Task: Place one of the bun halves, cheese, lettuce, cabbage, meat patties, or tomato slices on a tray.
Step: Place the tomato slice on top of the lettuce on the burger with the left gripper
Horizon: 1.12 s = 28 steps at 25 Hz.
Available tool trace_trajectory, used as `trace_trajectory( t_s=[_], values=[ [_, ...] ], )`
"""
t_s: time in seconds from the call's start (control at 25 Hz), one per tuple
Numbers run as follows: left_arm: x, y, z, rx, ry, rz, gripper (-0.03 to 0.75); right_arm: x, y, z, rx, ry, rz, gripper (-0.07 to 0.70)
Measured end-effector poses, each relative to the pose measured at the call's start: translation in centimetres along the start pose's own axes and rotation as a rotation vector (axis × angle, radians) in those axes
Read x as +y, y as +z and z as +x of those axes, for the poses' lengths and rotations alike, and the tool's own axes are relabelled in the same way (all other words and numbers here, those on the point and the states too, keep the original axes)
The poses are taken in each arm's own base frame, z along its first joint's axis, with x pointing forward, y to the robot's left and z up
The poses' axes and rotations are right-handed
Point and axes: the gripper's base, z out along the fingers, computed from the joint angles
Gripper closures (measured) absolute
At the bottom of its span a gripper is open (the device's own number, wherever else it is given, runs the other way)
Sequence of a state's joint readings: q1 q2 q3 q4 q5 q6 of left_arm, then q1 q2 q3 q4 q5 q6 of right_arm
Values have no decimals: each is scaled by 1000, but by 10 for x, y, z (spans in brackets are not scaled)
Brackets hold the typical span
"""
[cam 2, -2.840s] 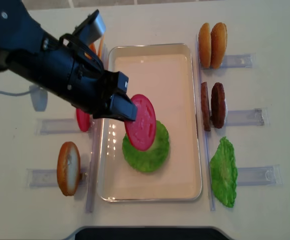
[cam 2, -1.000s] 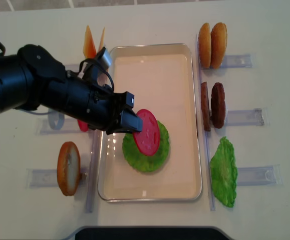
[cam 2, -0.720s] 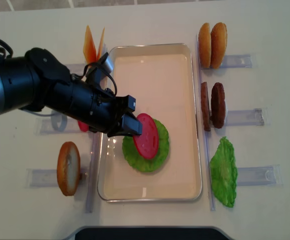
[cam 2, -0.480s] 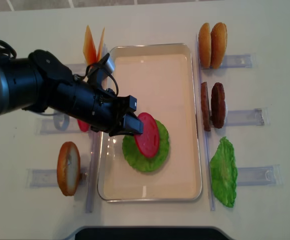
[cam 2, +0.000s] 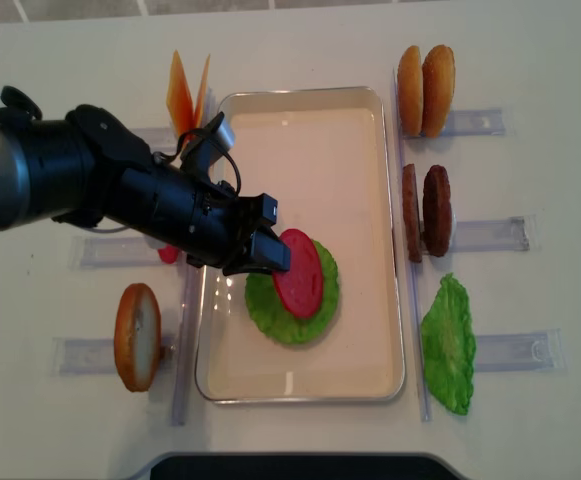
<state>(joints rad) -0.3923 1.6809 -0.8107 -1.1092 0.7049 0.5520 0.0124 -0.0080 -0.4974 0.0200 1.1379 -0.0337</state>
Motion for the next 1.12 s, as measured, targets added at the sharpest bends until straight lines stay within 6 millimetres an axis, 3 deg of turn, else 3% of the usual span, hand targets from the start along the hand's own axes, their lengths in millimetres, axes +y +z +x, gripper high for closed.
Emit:
trace_trajectory(
  t_s=[0.68,0.84,1.12],
  values=[
    [0,0,0,2,2,-2,651,0,0,0,0,0,-1,53],
    [0,0,0,2,2,-2,595,0,0,0,0,0,-1,53],
    [0,0,0,6,-7,0,424,0,0,0,0,0,-1,53]
  ],
)
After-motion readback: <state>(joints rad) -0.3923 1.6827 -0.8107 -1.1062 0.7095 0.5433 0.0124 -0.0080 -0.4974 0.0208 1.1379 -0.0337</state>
